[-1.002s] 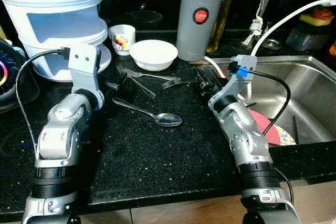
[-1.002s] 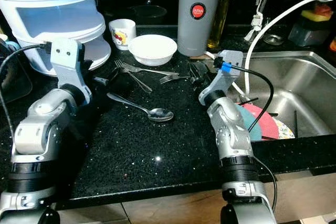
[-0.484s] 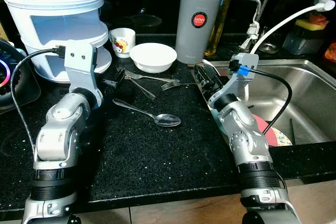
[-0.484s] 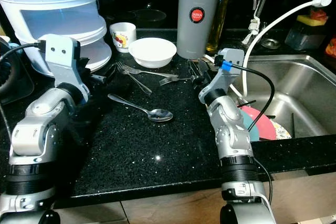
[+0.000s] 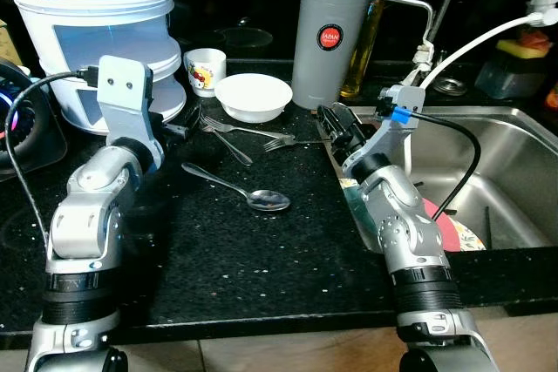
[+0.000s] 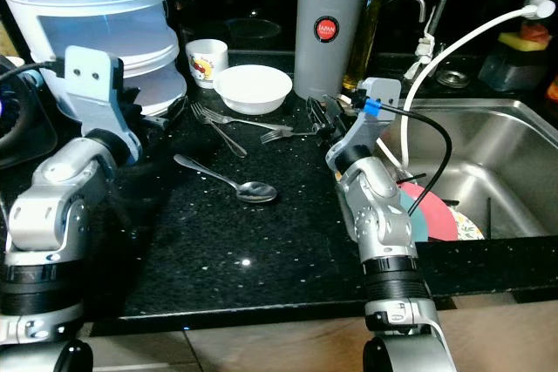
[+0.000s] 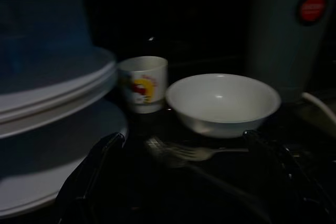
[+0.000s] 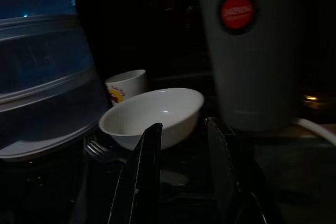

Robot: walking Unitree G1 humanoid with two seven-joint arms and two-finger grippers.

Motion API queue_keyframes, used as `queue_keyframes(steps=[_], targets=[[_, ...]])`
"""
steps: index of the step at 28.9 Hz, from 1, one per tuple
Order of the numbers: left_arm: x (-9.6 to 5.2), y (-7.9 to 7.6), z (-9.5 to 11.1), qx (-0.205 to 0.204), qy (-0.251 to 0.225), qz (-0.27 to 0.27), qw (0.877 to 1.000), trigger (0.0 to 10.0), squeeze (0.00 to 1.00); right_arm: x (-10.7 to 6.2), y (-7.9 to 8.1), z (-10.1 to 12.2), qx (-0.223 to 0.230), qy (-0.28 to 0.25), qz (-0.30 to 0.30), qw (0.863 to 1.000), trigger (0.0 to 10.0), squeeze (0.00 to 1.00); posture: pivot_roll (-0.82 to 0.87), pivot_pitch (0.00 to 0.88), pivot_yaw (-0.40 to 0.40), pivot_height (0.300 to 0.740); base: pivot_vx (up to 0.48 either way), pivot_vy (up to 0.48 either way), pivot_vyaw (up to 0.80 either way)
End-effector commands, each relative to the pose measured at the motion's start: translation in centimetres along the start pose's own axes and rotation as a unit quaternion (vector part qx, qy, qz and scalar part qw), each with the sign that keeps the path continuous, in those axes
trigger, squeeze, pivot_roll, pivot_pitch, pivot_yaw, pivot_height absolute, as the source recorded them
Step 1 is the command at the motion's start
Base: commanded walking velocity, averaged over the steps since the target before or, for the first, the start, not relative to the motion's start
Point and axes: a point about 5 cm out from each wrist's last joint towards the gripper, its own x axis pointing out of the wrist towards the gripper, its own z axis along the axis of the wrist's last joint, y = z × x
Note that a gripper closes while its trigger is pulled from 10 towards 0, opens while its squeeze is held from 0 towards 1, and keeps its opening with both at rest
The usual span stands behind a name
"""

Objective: Kitchen organization

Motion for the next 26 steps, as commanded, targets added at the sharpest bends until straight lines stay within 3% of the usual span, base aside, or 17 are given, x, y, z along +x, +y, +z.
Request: queue_keyframes(steps=[1, 26], targets=[[0.08, 0.17, -0.16, 0.001, 0.007, -0.004, 1.0, 10.0, 0.0, 0.14, 0.03, 0.32, -0.002, -0.006, 0.002, 1.0, 10.0, 0.0, 0.05, 0.057, -0.033, 0.74, 0.0, -0.304, 0.0], [0.02, 0.51, -0.41, -0.006, 0.01, -0.002, 1.0, 10.0, 0.0, 0.28, -0.13, 0.3, -0.002, -0.004, 0.005, 1.0, 10.0, 0.0, 0.05, 0.058, -0.039, 0.74, 0.0, -0.294, 0.0]])
